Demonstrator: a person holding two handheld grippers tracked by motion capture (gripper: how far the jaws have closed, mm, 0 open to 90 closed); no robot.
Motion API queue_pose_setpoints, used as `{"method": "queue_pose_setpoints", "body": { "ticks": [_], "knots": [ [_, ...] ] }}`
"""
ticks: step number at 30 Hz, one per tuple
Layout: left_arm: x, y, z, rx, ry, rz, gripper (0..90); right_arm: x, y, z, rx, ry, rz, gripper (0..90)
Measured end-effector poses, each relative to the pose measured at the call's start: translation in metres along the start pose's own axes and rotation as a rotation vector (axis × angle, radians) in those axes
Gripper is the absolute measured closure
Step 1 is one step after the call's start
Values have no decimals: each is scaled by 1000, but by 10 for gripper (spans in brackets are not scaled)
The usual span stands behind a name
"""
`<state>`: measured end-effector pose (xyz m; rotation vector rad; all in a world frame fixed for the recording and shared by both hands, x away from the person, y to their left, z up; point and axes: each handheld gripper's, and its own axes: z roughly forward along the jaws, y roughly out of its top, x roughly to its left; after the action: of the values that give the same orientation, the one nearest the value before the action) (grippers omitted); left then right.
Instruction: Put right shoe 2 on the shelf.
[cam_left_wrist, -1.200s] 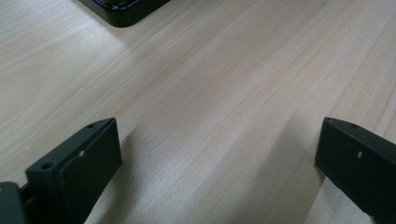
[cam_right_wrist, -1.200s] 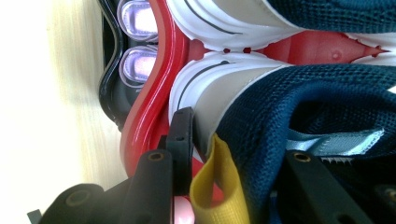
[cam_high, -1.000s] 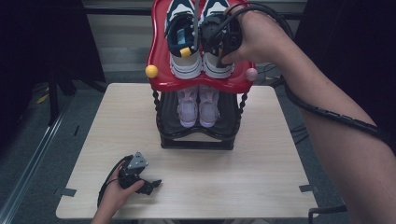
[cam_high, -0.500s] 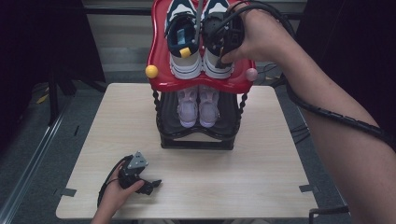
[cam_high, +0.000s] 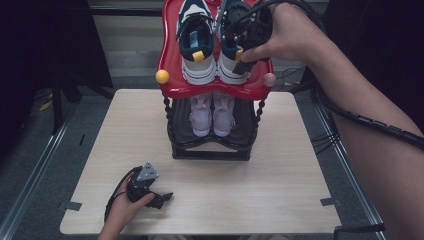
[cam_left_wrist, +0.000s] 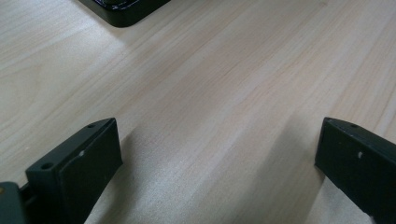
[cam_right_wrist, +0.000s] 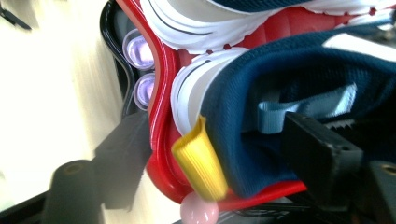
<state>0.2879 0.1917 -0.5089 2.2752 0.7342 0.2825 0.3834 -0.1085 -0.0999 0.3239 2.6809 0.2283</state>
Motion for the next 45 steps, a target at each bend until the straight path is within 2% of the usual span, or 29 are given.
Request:
{"method": "queue_pose_setpoints", "body": {
  "ticks": [2,7,18,32,37,45],
  "knots": [
    [0,0,0,0,-2,0,0,0,-2,-3,1,13,22,182],
    [0,0,0,0,-3,1,0,-1,-7,-9,-7,43,38,146],
    [0,0,0,-1,-2,-2,0,1,-18,-15,14,63,66,160],
    [0,0,0,-1,-2,-2,0,11,-41,-20,2,82,91,168],
    [0,0,0,-1,-2,-2,0,15,-48,-20,-10,89,86,170],
    [0,0,0,-1,-2,-2,0,19,-62,-20,-7,105,116,174]
  ]
}}
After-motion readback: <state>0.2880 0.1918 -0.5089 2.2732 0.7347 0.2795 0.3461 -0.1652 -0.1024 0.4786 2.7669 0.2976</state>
